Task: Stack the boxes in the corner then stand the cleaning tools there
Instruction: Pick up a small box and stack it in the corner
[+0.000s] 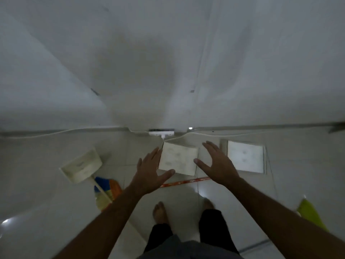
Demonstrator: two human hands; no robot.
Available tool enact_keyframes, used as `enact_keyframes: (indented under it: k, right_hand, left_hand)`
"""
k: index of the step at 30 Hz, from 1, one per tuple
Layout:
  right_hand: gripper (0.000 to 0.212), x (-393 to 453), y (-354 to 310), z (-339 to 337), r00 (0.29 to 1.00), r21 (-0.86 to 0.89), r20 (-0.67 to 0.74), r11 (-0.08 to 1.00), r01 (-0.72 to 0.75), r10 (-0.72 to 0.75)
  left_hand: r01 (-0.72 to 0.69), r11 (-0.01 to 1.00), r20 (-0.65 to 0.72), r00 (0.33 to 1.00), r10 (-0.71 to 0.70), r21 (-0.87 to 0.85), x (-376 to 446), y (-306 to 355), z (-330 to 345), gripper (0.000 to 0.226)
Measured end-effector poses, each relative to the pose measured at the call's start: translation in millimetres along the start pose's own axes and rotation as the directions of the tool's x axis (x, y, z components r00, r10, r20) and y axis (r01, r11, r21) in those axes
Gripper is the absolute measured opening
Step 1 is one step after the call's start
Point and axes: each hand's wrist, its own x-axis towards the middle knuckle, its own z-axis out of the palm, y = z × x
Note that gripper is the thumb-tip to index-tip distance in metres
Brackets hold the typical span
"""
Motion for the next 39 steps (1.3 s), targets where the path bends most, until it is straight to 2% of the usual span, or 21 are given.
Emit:
enact_keyframes:
  k: [4,9,14,18,25,31,35,39]
  right_hand:
    - [0.080,15.1,27.6,45.2,0.997,0.010,0.007,0.997,-0.081,0.081]
    - [0.082,48.2,88.7,121.2,0.986,0.027,0.030,0.986,-0.162,0.162]
    - [0.082,79.9,160.6,203.4,0.981,0.043,0.021,0.980,-0.195,0.195]
    - [0.083,102.5,215.5,273.8,0.977,0.071,0.075,0.976,-0.204,0.199]
    - [0.080,149.0,271.0,369.4,0.981,0.113,0.063,0.976,-0.188,0.181]
    - [0.076,182.9,313.5,437.2,0.995,0.147,-0.012,0.984,-0.097,0.100]
    - [0.071,196.2,320.8,457.0,0.987,0.143,-0.124,0.986,-0.082,0.100]
    - [0.085,199.2,316.2,467.5,0.972,0.121,-0.187,0.986,-0.118,0.140]
  left_hand:
    - [-0.016,1.000,0.081,0.997,0.017,-0.014,39.8,-40.4,30.1,0.109]
    - [-0.019,1.000,0.113,0.993,0.020,-0.007,104.3,-95.4,98.2,0.109]
    - [-0.014,1.000,0.171,0.985,0.009,0.027,166.4,-153.4,171.1,0.105]
    - [0.030,0.999,0.154,0.988,-0.028,-0.011,211.1,-197.7,229.6,0.098]
    - [0.032,0.999,0.160,0.986,-0.037,0.037,276.0,-267.2,299.4,0.104]
    - [-0.046,0.999,0.048,0.998,0.047,-0.016,309.4,-304.6,333.4,0.108]
    - [-0.143,0.990,-0.006,0.990,0.143,0.019,316.5,-322.9,346.0,0.105]
    - [-0.149,0.989,-0.122,0.981,0.151,0.020,318.3,-320.7,366.4,0.105]
